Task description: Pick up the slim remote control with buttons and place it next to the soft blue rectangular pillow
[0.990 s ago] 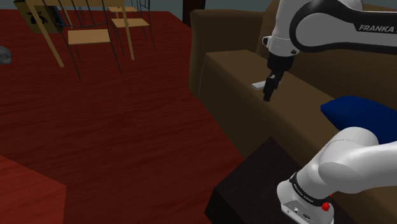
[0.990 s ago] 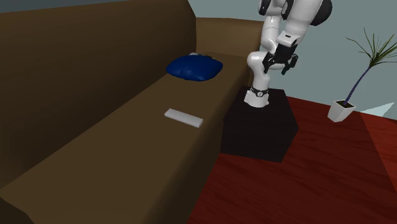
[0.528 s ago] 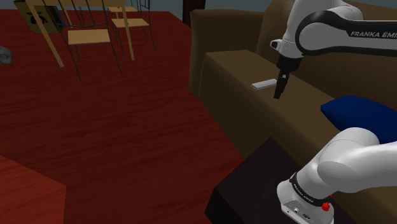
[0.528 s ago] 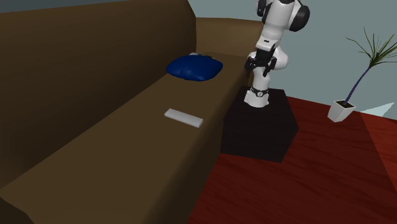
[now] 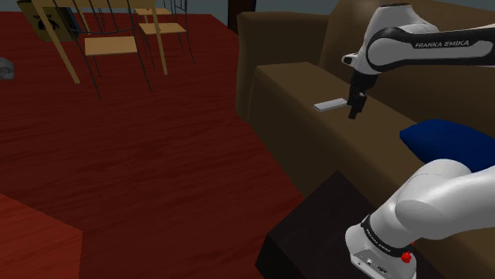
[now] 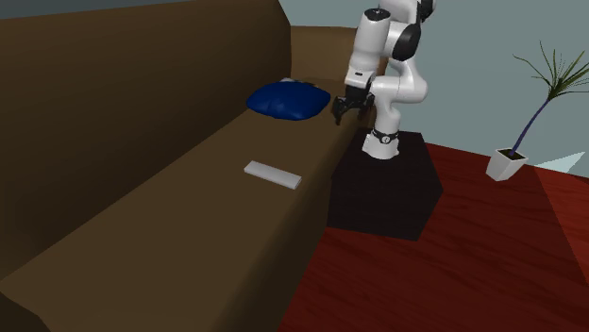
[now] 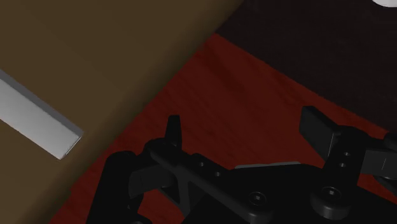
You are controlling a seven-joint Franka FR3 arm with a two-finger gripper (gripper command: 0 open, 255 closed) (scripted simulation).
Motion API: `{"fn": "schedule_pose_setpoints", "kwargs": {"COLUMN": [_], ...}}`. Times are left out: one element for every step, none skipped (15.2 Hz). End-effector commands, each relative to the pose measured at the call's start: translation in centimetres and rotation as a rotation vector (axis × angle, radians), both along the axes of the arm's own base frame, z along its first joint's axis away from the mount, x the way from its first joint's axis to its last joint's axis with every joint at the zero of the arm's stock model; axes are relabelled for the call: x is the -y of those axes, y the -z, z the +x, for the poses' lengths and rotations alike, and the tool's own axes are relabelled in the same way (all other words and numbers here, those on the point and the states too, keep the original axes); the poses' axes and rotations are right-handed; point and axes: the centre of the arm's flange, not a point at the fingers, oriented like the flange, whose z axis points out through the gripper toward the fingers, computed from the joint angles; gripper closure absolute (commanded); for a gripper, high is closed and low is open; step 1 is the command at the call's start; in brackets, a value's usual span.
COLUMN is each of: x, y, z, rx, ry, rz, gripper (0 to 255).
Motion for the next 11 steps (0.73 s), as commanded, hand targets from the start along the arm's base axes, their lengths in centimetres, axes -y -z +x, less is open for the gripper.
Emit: {"fn": "schedule_pose_setpoints", "kwargs": {"x": [2.3,3.6,4.8,5.9,7.1,8.3,9.4,10.6,11.7,12.8,13.9], "y": [0.5,0.9,1.4,1.8,2.2,2.6,3.1,3.5,4.0,4.4,4.8], "z": [0.7,1.1,1.5,1.9,2.4,2.9,3.5,4.0,4.6,5.2,5.8], "rx": [0.002,0.003,0.004,0.005,0.006,0.007,0.007,0.008,0.009,0.010,0.011], "ry": [-0.051,-0.074,-0.096,-0.119,-0.142,-0.165,-0.187,-0.210,-0.233,-0.256,-0.278], "rz": [0.006,0.010,0.013,0.017,0.020,0.024,0.028,0.031,0.035,0.038,0.042], "gripper": [0,0,0,0,0,0,0,0,0,0,0]}}
